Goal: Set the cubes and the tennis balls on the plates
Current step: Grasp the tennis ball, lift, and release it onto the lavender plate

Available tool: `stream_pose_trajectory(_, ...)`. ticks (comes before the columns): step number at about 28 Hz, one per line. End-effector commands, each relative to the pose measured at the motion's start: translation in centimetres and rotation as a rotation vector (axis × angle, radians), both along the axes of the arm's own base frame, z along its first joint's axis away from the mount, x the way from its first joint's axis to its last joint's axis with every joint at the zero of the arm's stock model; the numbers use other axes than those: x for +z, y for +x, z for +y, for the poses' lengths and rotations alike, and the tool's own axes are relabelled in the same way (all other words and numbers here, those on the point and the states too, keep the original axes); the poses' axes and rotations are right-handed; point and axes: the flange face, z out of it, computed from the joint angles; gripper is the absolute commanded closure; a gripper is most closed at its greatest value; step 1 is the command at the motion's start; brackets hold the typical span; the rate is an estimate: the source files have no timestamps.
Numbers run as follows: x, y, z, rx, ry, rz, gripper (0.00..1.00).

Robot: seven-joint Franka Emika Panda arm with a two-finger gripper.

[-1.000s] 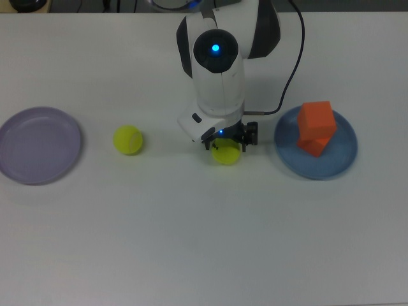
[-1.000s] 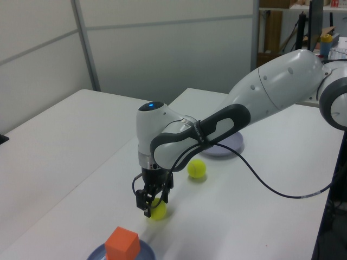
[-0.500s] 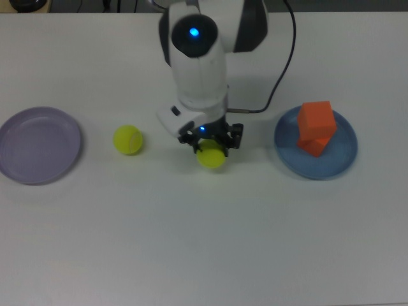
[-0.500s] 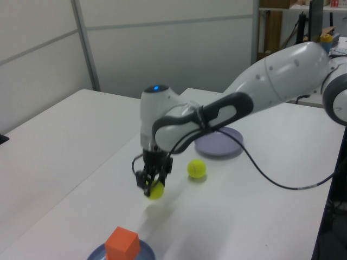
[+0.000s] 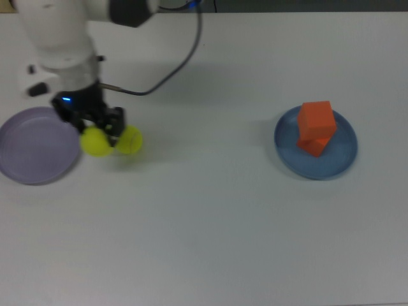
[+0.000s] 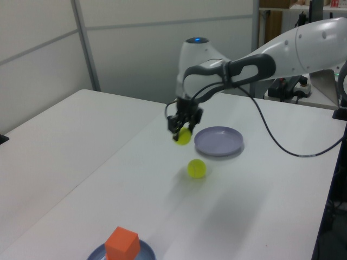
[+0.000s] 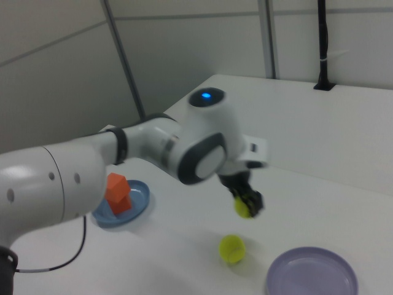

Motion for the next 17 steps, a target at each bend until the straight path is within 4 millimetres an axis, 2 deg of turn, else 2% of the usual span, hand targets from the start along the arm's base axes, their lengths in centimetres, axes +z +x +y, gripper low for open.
stream_pose_trajectory(1,-0.5,-0.6,-7.5,-0.040,0.010,0.016,1.00)
stream_pose_trajectory(8,-3.3,-1.2,-13.7,-0.068,0.006,0.052,1.00)
stream_pose_trajectory(10,-4.1,-1.4,-14.1,-0.061,0.004,0.065,1.00)
stream_pose_trajectory(13,-6.5,-2.1,-15.2,-0.060,0.000,0.106,1.00)
stream_pose_trajectory(17,-7.0,-2.2,-15.5,-0.062,0.000,0.114,1.00)
